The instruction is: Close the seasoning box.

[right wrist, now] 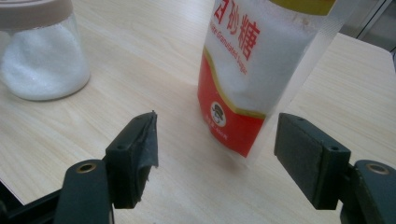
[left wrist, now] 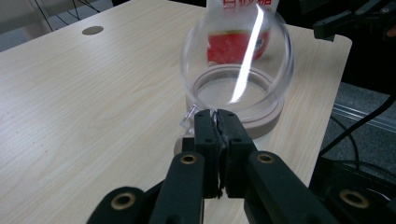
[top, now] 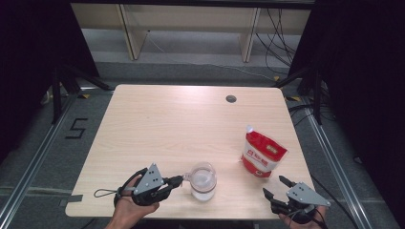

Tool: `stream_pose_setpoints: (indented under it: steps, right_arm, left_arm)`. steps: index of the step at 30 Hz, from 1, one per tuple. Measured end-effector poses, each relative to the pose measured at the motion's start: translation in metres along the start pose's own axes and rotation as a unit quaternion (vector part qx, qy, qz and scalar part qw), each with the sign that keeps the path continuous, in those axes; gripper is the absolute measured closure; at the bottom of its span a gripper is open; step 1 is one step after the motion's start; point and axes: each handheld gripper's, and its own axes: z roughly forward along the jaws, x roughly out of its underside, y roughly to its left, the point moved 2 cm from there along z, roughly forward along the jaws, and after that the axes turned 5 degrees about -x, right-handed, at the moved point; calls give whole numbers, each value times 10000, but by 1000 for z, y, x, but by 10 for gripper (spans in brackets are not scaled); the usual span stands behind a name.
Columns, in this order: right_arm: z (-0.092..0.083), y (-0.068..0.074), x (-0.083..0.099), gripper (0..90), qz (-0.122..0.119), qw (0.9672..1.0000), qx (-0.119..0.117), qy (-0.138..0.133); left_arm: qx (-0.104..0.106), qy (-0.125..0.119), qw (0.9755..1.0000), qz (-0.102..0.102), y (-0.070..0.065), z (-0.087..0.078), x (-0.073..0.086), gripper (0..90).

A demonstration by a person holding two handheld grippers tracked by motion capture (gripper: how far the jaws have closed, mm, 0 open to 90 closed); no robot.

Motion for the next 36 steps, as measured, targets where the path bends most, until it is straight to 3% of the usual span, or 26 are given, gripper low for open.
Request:
stream_pose_setpoints:
  steps: [5, 7, 9, 12, 13, 16, 18, 21, 26, 29, 30, 33, 36]
  right_arm:
    - [0, 1, 0, 313, 32, 10000, -63, 67]
    - [0, -2, 0, 313, -126, 9999, 2, -8]
    - [0, 0, 0, 312, -7, 10000, 20, 12]
    - [0, 0, 0, 313, -54, 10000, 21, 7]
    - [-1, 3, 1, 313, 117, 9999, -36, 111]
    - [1, 0, 0, 313, -92, 10000, 9, 17]
    - [1, 1, 1, 312, -60, 10000, 23, 12]
    - [0, 1, 0, 312, 7, 10000, -60, 68]
    - [1, -1, 0, 312, -119, 9999, -14, 6]
    - [1, -1, 0, 310, -163, 9999, -9, 22]
    - [1, 0, 1, 309, -87, 9999, -43, 62]
    - [2, -1, 1, 308, -188, 9998, -11, 21]
    - [2, 0, 1, 306, -169, 9998, -54, 35]
  left_arm:
    - [90, -12, 9999, -60, 2, -1, 1, 727]
    - [51, -17, 9998, -211, 1, -2, 2, 653]
    - [38, 14, 9998, -187, 2, -3, 4, 625]
    - [49, 67, 9997, -224, 0, -5, 6, 591]
    - [53, 104, 9998, -190, 0, -6, 7, 568]
    - [90, 88, 9998, -141, 1, -7, 9, 487]
    - [93, 120, 9998, -102, 1, -9, 11, 452]
    - [29, 160, 9994, -293, 0, -10, 15, 391]
    - [-50, 202, 9990, -392, 3, -13, 22, 344]
    - [-89, 242, 9993, -276, 6, -15, 27, 325]
    - [-86, 255, 9987, -428, 5, -15, 29, 320]
    - [-73, 305, 9989, -357, 7, -17, 34, 323]
    - [-98, 368, 9982, -470, 7, -19, 40, 313]
